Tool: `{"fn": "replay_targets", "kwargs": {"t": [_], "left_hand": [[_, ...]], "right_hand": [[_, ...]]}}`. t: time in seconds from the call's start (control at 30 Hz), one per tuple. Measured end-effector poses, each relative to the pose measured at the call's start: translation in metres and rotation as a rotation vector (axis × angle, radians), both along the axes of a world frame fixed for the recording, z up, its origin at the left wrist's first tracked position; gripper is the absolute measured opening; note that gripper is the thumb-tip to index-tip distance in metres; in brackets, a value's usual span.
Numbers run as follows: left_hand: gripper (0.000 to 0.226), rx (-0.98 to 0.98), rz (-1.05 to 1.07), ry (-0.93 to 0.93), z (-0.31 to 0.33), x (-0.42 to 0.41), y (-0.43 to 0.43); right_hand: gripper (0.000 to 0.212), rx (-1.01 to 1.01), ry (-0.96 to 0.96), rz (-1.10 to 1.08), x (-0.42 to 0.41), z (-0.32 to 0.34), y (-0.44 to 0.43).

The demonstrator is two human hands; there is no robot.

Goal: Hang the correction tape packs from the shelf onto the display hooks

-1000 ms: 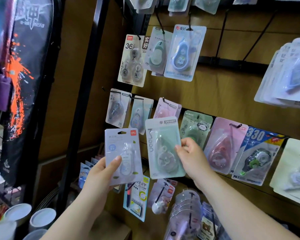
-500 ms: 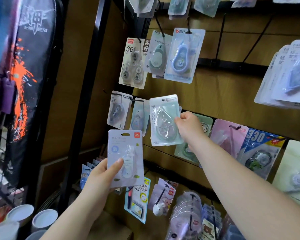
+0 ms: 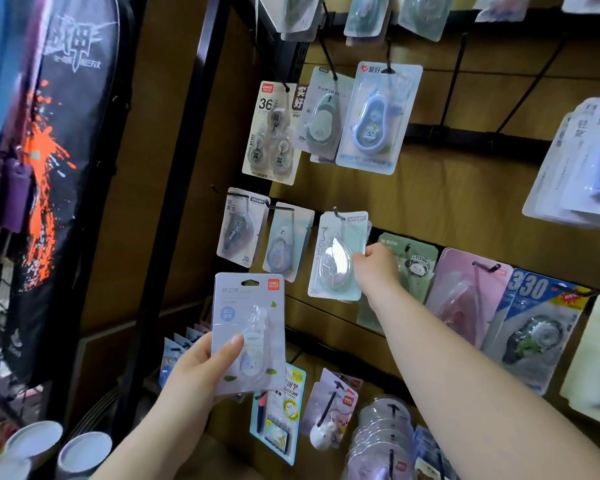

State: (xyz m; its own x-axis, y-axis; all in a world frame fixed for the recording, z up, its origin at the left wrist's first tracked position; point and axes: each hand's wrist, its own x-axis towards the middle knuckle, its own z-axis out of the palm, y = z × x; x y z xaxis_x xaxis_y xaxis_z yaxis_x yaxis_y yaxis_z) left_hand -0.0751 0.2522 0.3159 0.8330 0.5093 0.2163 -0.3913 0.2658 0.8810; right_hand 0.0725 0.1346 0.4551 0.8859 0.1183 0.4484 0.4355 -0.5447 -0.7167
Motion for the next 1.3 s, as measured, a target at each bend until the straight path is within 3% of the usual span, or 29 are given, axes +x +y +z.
{"fn": "replay_targets", "kwargs": {"t": [0.13, 0.3, 0.47, 0.53, 0.6, 0.7, 0.73, 0.83, 1.17, 1.3], "left_hand": [[0.019, 0.01, -0.006, 0.014, -0.003, 0.0, 0.009], [0.015, -0.001, -0.03, 0.006, -0.001, -0.001, 0.009], [0.021, 0.029, -0.065, -0.013, 0.012, -0.001, -0.007], [0.025, 0.067, -0.077, -0.022, 0.021, -0.002, -0.016], [0.033, 0.119, -0.085, -0.036, 0.032, -0.002, -0.026], [0.034, 0.186, -0.093, -0.067, 0.055, -0.001, -0.043], [0.031, 0.201, -0.104, -0.078, 0.064, -0.001, -0.05], [0.035, 0.25, -0.128, -0.113, 0.09, 0.004, -0.072], [0.048, 0.351, 0.04, -0.313, 0.19, 0.041, -0.134], [0.048, 0.472, 0.046, -0.338, 0.225, 0.05, -0.141]], "right_hand": [[0.013, -0.034, -0.021, -0.038, 0.007, -0.006, 0.004], [0.033, -0.007, 0.04, 0.017, -0.008, -0.011, 0.001], [0.063, -0.177, -0.156, 0.23, -0.044, -0.031, -0.014], [0.059, -0.155, -0.108, 0.32, -0.061, -0.026, -0.024], [0.048, -0.118, 0.067, 0.413, -0.075, -0.016, -0.035], [0.015, -0.027, 0.186, 0.485, -0.085, 0.002, -0.056], [0.008, 0.0, 0.171, 0.484, -0.087, 0.008, -0.063], [0.021, 0.063, 0.085, 0.463, -0.084, 0.031, -0.088], [0.029, 0.262, -0.23, 0.288, -0.065, 0.125, -0.155], [0.015, 0.258, -0.327, 0.263, -0.063, 0.154, -0.156]]}}
